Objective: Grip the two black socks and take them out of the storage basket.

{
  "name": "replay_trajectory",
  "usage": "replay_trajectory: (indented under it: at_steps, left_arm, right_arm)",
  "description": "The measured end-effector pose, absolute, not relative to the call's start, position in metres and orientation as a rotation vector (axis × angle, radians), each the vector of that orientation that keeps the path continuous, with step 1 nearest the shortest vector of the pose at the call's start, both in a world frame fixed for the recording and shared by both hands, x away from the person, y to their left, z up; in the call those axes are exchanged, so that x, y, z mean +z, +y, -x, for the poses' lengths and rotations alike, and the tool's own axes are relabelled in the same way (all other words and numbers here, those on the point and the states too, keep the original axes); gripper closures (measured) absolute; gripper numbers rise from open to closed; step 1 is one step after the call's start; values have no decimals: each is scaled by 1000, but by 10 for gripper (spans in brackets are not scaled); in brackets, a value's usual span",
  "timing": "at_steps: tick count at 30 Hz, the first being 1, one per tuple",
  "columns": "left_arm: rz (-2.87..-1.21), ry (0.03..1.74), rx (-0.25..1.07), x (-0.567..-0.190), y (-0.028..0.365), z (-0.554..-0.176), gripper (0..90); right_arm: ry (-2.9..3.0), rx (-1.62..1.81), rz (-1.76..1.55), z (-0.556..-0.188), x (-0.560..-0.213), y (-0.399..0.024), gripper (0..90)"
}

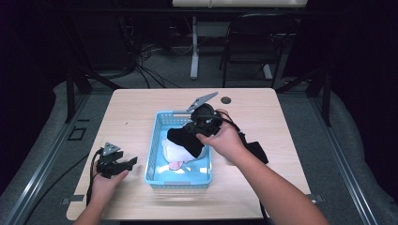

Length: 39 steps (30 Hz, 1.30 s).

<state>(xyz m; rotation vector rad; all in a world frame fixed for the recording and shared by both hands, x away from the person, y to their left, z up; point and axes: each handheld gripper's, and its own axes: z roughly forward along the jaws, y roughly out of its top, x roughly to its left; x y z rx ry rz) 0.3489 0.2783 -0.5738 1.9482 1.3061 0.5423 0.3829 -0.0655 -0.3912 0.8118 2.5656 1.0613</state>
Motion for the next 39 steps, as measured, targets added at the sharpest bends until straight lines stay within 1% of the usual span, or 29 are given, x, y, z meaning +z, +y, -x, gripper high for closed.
replay_trajectory:
  at_steps: [12,28,33,39]
  left_arm:
    - [-1949,1306,542,-574,278,-349,323]
    - [-1956,1311,547,-575,277,-349,323]
    - [-1950,1320,543,-575,278,-349,323]
    - [-1958,1316,543,-575,278,-349,323]
  right_arm:
    - [2521,1089,-805,-377,-373,-81,872]
    - [2354,1074,-945,-362,-346,-169,872]
    - [2323,1047,-983,-358,-347,-190,871]
    - [2318,1023,-1017,-352,-358,-204,871]
